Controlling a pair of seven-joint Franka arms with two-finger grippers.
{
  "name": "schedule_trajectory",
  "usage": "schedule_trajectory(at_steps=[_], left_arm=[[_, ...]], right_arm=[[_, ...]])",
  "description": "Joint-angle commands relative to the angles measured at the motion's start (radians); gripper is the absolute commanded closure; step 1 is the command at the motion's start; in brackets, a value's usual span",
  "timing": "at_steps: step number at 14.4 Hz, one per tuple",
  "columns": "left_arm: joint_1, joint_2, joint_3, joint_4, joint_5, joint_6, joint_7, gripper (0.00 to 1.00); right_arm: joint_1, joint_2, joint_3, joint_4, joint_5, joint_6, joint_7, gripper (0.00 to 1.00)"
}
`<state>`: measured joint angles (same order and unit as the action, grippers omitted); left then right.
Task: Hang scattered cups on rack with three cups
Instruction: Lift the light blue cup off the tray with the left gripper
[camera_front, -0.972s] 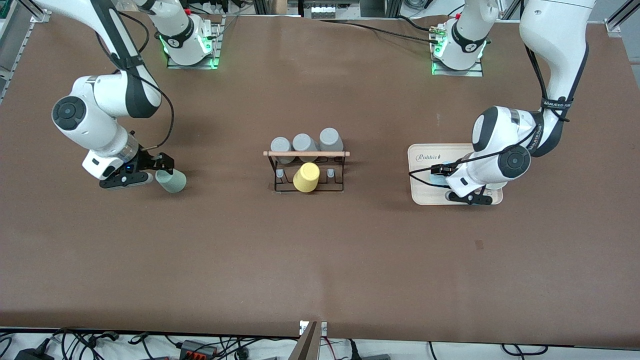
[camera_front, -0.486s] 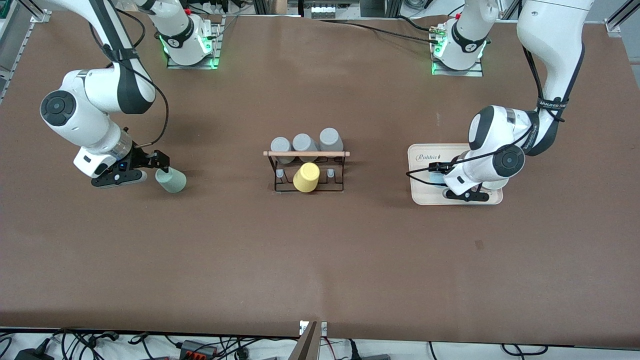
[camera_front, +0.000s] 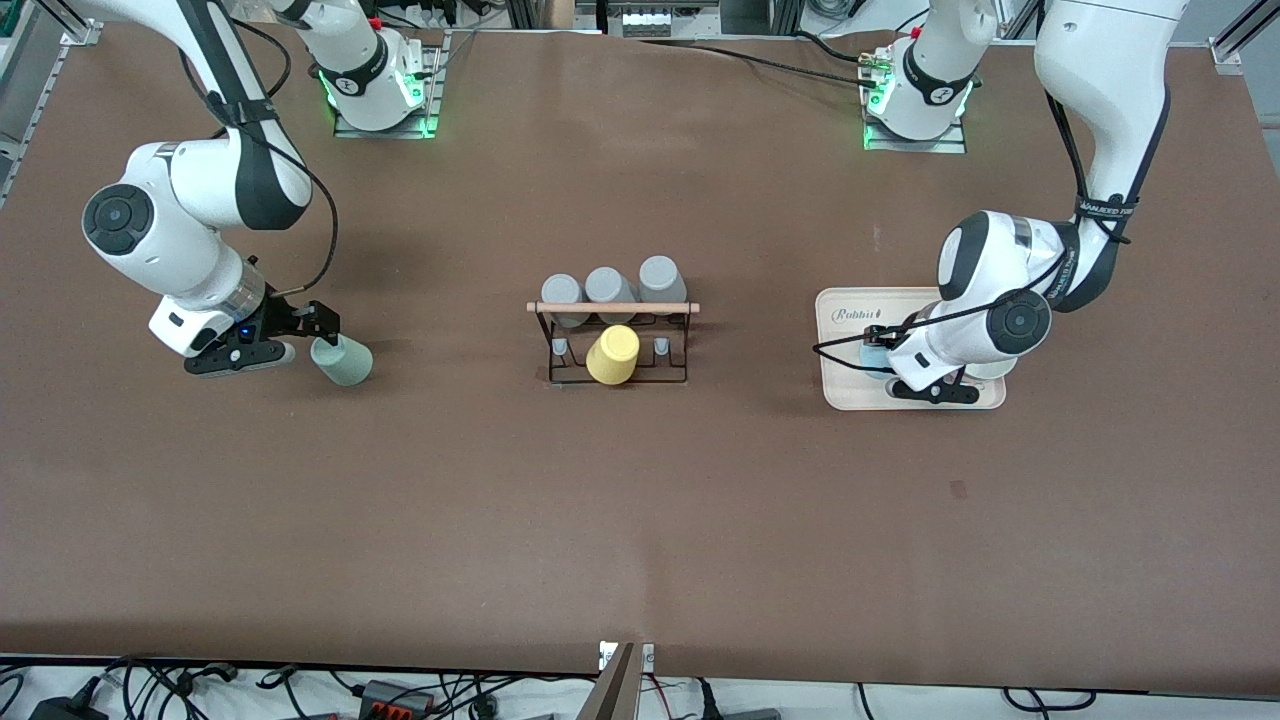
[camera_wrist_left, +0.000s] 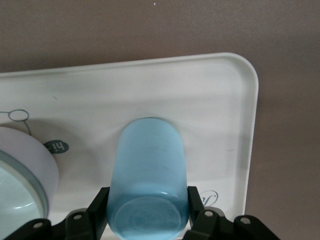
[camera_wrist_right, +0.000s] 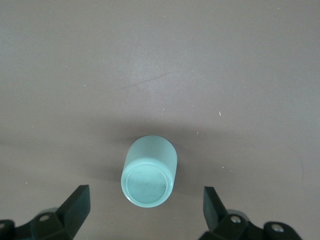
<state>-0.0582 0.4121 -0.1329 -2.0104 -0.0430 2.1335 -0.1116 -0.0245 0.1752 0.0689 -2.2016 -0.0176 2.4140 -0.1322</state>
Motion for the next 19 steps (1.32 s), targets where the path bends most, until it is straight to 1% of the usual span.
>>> schedule_trajectory(at_steps=[1, 2, 3, 4, 6, 8, 10, 12, 13, 16, 19], left_arm=[[-0.006, -0.007, -0.005, 0.158, -0.008, -0.207, -0.008, 0.69], [-0.024, 0.010, -0.005, 0.236, -0.008, -0.301, -0.007, 0.69], [-0.041, 0.028, -0.005, 0.302, -0.008, -0.366, -0.007, 0.69], [-0.051, 0.042, -0.005, 0.356, -0.008, -0.407, -0.007, 0.69], [-0.068, 0.062, -0.005, 0.458, -0.011, -0.441, -0.005, 0.69], [-0.101, 0.063, -0.007, 0.544, -0.021, -0.454, -0.010, 0.68], [-0.162, 0.068, -0.005, 0.626, -0.024, -0.452, -0.017, 0.68], [-0.205, 0.088, -0.005, 0.714, -0.021, -0.454, -0.017, 0.68], [-0.225, 0.097, -0.005, 0.742, -0.021, -0.454, -0.019, 0.68], [-0.297, 0.157, -0.005, 0.830, -0.026, -0.452, -0.068, 0.68], [-0.367, 0.235, -0.005, 0.923, -0.061, -0.449, -0.130, 0.68]], right_arm=[[-0.008, 0.006, 0.005, 0.007, 0.005, -0.010, -0.001, 0.00], [-0.008, 0.010, 0.005, 0.003, 0.004, -0.009, -0.001, 0.00], [-0.009, 0.013, 0.005, 0.003, 0.005, -0.007, -0.001, 0.00], [-0.009, 0.015, 0.005, 0.005, 0.005, -0.007, -0.003, 0.00], [-0.009, 0.021, 0.005, 0.005, 0.005, -0.004, -0.003, 0.00], [-0.009, 0.020, 0.005, 0.005, 0.005, -0.006, -0.003, 0.00], [-0.014, 0.023, 0.002, 0.007, 0.005, -0.001, -0.001, 0.00], [-0.014, 0.023, 0.002, 0.005, 0.005, -0.001, -0.001, 0.00], [-0.014, 0.024, 0.002, 0.002, 0.005, -0.003, 0.000, 0.00], [-0.014, 0.029, 0.000, 0.000, 0.007, -0.003, -0.001, 0.00], [-0.015, 0.059, -0.001, 0.002, 0.007, 0.007, -0.003, 0.00]])
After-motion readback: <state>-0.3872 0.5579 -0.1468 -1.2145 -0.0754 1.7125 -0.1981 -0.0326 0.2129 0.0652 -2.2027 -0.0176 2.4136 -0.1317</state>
